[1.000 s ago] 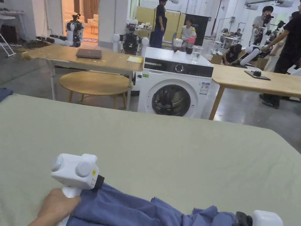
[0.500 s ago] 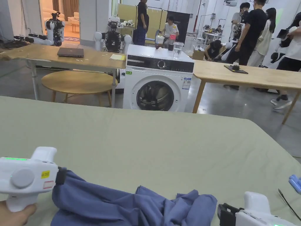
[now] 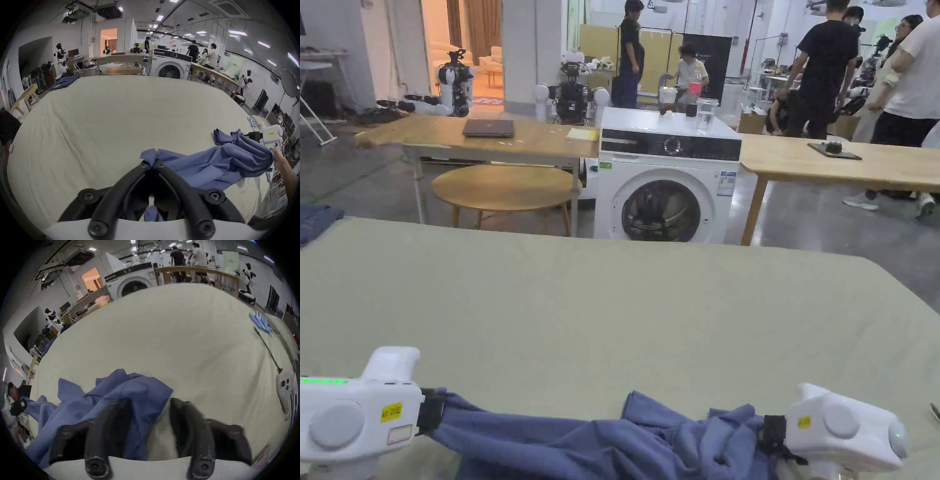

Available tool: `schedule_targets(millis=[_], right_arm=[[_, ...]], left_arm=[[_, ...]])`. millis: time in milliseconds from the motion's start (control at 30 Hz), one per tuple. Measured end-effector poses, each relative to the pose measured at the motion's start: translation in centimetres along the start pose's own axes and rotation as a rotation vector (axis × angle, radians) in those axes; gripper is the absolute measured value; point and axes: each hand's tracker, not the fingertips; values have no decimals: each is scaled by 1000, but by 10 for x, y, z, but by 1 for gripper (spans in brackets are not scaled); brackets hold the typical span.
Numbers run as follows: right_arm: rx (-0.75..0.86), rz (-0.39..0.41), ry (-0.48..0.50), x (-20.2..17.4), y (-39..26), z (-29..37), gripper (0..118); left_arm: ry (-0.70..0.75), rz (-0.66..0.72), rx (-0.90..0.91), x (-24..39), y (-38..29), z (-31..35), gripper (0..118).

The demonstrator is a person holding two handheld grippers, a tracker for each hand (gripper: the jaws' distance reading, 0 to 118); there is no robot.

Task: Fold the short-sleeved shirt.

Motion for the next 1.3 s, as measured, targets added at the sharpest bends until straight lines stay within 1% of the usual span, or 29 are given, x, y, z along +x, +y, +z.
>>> schedule_targets(millis=[33, 67, 100, 167, 233, 400, 533, 700, 800, 867, 1033, 1167, 1300], right_arm=[[6, 8, -3, -4, -5, 5, 1], [22, 21, -11, -5, -7, 8, 1], [43, 25, 2, -4, -9, 12, 0], [75, 45, 11, -4, -12, 20, 0], [172, 97, -4, -8, -14, 36, 0], [308, 128, 39, -18, -11, 86, 0], [410, 180, 26, -28, -1, 127, 0], [543, 208, 10, -42, 22, 180, 0], [614, 236, -24, -51, 36, 209, 0], [650, 248, -45, -62, 47, 231, 0], [728, 235, -68, -75, 75, 274, 0], [777, 251, -101, -84, 95, 295, 0], [803, 256, -123, -95, 118, 306, 0]], left_arm=[[0, 1, 0, 0, -2, 2, 0], [1, 4, 2, 0, -3, 3, 0], [0, 9, 6, -2, -3, 3, 0], [-3, 15, 11, -2, -2, 5, 0], [-8, 12, 23, -5, 2, 3, 0], [-14, 3, 64, -5, 16, 15, 0], [-7, -13, 118, -4, 33, 40, 0], [23, -14, 197, -19, 66, 77, 0], [58, -9, 250, -29, 90, 102, 0], [79, 3, 286, -40, 107, 120, 0], [145, 52, 351, -68, 154, 159, 0], [211, 65, 362, -91, 184, 170, 0], [238, 87, 360, -108, 206, 173, 0]])
